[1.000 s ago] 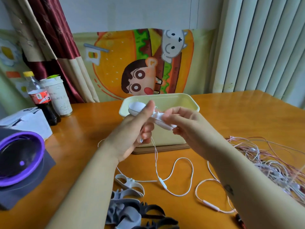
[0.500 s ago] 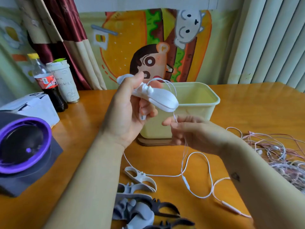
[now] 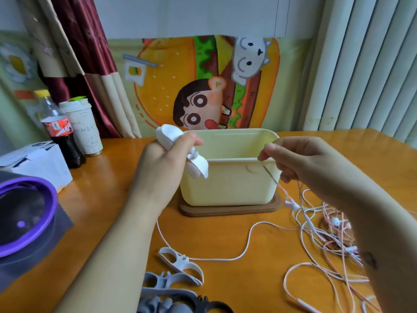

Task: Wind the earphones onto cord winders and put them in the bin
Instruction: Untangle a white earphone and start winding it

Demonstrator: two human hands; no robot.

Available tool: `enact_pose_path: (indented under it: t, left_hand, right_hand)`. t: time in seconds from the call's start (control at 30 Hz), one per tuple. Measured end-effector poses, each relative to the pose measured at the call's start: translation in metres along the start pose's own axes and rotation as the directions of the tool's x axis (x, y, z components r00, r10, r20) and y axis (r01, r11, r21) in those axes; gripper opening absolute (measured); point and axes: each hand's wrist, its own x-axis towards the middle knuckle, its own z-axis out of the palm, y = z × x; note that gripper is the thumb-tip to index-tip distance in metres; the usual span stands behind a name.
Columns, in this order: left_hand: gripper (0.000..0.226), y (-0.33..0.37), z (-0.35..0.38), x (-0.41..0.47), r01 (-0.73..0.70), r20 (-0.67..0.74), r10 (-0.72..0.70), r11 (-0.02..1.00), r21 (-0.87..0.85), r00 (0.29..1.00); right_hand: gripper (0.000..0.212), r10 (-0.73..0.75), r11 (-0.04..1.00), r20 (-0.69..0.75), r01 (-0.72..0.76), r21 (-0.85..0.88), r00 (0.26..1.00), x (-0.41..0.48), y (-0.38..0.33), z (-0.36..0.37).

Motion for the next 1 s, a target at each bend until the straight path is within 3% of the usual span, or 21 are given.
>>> enact_pose_path:
  t: [0.07, 0.17, 0.37, 0.47, 0.63, 0.8, 1.0]
  left_hand:
    - [0.028, -0.002, 0.003, 0.0, 0.063, -0.021, -0.068, 0.984, -0.169, 0.997]
    - [0.024, -0.007, 0.015, -0.002, 0.215, 0.059, -0.21, 0.882, -0.418, 0.976]
    - [0.008, -0.012, 0.03, -0.008, 0.393, 0.281, -0.279, 0.724, -0.566, 0.918]
    - [0.006, -0.014, 0.035, -0.012, 0.41, 0.352, -0.245, 0.734, -0.541, 0.903]
    - [0.032, -0.018, 0.037, -0.016, 0.318, 0.37, -0.194, 0.895, -0.312, 0.909]
    - [0.044, -0.014, 0.037, -0.02, 0.258, 0.417, -0.108, 0.911, -0.322, 0.902]
    - [0.038, -0.009, 0.036, -0.023, 0.169, 0.494, 0.018, 0.928, -0.333, 0.87]
  right_hand:
    - [0.029, -0.011, 0.993, 0.025, 0.013, -0.114, 1.0, -0.004, -0.004, 0.0]
    - [0.028, 0.013, 0.985, 0.075, 0.0, -0.172, 0.997, -0.008, -0.011, 0.001]
    - [0.024, -0.047, 0.935, 0.106, 0.081, -0.346, 0.993, -0.014, -0.019, 0.005]
    - [0.021, -0.068, 0.923, 0.103, 0.102, -0.371, 0.992, -0.015, -0.018, 0.008]
    - [0.019, -0.158, 0.907, 0.086, 0.178, -0.382, 0.984, -0.015, -0.019, 0.012]
    - [0.014, -0.2, 0.897, 0.058, 0.206, -0.39, 0.978, -0.014, -0.019, 0.013]
    - [0.015, -0.252, 0.909, -0.054, 0.217, -0.355, 0.966, -0.013, -0.017, 0.011]
